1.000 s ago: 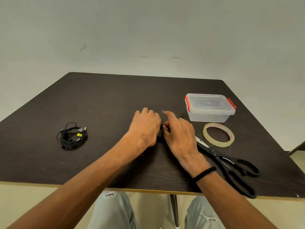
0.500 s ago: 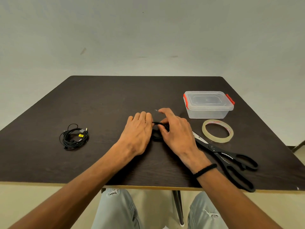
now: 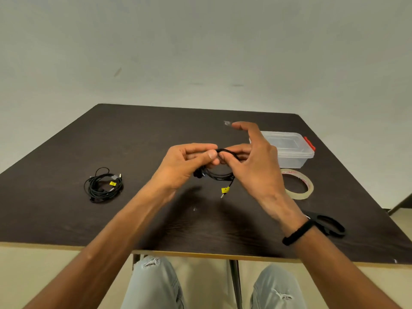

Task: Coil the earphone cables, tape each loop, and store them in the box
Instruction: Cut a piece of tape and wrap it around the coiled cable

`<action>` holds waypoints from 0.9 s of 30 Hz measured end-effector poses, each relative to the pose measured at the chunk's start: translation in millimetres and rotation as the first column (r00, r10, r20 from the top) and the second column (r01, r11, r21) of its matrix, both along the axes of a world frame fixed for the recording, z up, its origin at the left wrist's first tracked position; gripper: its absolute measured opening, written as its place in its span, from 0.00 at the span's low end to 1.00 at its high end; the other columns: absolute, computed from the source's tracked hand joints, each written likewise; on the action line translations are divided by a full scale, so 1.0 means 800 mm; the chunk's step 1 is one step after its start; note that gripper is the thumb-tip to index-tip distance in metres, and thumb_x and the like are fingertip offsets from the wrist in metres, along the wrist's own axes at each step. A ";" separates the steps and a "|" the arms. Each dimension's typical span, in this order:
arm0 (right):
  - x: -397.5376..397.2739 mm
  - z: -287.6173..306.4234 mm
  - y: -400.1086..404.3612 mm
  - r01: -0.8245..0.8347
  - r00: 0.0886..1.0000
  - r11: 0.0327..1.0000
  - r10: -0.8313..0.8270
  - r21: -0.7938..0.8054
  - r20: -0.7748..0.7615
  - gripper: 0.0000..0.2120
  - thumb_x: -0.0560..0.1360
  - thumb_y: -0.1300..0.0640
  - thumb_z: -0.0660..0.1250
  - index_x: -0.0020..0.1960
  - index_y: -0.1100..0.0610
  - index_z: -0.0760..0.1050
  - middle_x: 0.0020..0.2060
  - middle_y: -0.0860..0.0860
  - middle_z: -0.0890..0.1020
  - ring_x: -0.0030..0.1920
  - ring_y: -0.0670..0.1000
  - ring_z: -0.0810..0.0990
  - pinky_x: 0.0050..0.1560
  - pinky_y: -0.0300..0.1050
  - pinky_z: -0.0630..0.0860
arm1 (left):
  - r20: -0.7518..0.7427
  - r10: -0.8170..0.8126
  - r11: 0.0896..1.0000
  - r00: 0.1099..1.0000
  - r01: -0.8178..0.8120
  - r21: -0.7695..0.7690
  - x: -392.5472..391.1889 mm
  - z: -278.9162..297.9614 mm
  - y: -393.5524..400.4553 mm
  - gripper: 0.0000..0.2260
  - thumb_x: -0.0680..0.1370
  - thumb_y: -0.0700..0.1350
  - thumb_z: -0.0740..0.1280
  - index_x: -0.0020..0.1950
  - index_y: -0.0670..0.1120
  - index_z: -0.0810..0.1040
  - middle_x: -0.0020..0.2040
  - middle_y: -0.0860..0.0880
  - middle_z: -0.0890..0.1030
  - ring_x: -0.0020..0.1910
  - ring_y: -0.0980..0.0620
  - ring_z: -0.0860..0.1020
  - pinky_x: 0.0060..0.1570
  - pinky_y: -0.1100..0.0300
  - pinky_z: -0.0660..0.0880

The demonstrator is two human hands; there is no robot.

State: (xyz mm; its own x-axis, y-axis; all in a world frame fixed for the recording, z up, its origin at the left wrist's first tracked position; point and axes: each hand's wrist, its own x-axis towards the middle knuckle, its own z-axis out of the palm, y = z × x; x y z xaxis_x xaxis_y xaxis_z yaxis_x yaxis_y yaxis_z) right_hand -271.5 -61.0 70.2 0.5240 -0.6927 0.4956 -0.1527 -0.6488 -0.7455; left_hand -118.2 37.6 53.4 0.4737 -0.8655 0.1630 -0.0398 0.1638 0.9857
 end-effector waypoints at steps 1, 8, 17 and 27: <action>-0.002 0.005 0.001 -0.002 1.000 1.000 0.002 0.009 0.009 0.28 0.75 0.57 0.79 0.69 0.46 0.71 0.42 0.43 0.88 0.45 0.39 0.87 0.54 0.40 0.83 | -0.136 -0.028 1.000 0.990 0.026 -0.015 -0.002 0.009 0.001 0.10 0.80 0.40 0.70 0.61 0.41 0.84 0.44 0.46 0.88 0.43 0.55 0.86 0.51 0.64 0.80; -0.030 0.015 0.008 -0.056 0.998 0.989 0.050 0.140 0.045 0.28 0.72 0.52 0.81 0.68 0.47 0.72 0.44 0.44 0.89 0.46 0.40 0.87 0.50 0.34 0.82 | -0.230 0.019 0.999 0.973 -0.007 0.053 -0.028 0.030 -0.001 0.07 0.83 0.39 0.68 0.55 0.40 0.86 0.39 0.48 0.82 0.30 0.57 0.76 0.59 0.49 0.78; -0.077 0.035 -0.008 -0.221 0.974 0.937 0.224 0.272 0.023 0.03 0.79 0.52 0.74 0.48 0.51 0.86 0.49 0.54 0.87 0.52 0.60 0.85 0.59 0.66 0.80 | 0.372 0.057 0.990 0.927 -0.099 0.096 -0.028 0.045 -0.001 0.07 0.83 0.44 0.68 0.54 0.49 0.87 0.41 0.51 0.86 0.35 0.57 0.78 0.45 0.63 0.79; -0.061 0.020 0.000 -0.046 0.998 0.999 0.047 0.026 -0.030 0.03 0.76 0.53 0.76 0.47 0.51 0.85 0.40 0.43 0.87 0.43 0.42 0.86 0.47 0.45 0.85 | 0.337 0.047 0.996 0.940 -0.071 0.057 -0.042 0.042 -0.004 0.07 0.84 0.44 0.68 0.54 0.48 0.87 0.39 0.51 0.85 0.35 0.56 0.77 0.47 0.57 0.80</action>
State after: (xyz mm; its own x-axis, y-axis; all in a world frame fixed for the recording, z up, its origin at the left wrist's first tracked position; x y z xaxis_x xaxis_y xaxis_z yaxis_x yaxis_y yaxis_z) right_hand -320.0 -60.8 86.1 0.5704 -0.6797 0.4612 -0.1458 -0.6364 -0.7575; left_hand -151.9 34.2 87.3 0.4522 -0.8520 0.2639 -0.3774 0.0853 0.9221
